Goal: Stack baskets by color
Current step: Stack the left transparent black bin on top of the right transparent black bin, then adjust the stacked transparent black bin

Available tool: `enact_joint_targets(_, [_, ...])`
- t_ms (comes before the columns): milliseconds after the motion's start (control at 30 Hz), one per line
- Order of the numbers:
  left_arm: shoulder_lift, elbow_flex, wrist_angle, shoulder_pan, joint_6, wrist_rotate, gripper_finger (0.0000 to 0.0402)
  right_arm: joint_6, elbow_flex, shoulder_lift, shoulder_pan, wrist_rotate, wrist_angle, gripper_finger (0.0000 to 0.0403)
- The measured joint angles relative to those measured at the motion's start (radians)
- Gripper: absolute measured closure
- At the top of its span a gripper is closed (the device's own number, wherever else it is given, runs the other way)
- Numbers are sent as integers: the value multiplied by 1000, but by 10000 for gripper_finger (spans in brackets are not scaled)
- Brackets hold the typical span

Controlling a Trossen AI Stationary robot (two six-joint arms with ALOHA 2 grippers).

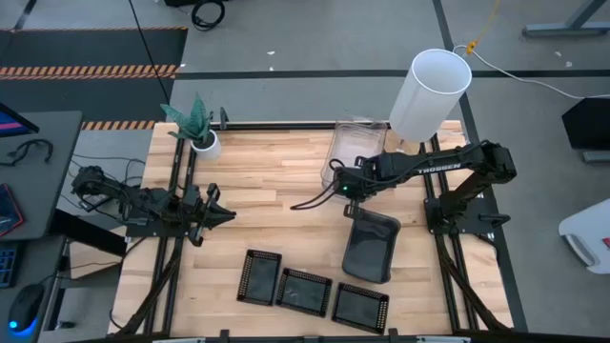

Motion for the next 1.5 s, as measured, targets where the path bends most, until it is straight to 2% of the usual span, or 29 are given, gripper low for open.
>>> enact_joint_targets(167, [0, 0, 0, 0, 0, 0, 370, 15, -3, 2, -1, -23, 22, 361])
enact_joint_targets(400, [0, 0, 0, 0, 0, 0, 363, 52, 0, 2, -6, -44, 25, 300])
enact_joint_targets(633, [0, 0, 0, 0, 0, 0, 363, 83, 107, 1, -5, -47, -43, 261])
enact_joint_targets(800, [0, 0, 0, 0, 0, 0, 369, 109, 177, 0, 12, -40, -27, 258])
enact_joint_targets(1000, [0, 0, 0, 0, 0, 0, 365, 101, 176, 2, 91, -38, 86, 258])
enact_joint_targets(1100, [0, 0, 0, 0, 0, 0, 362, 149, 138, 2, 148, -6, 185, 258])
enact_joint_targets(1300, [0, 0, 0, 0, 0, 0, 365, 239, 27, 3, 288, -7, 335, 259])
enact_joint_targets(1500, [0, 0, 0, 0, 0, 0, 371, 355, 63, 109, 351, -52, 269, 265])
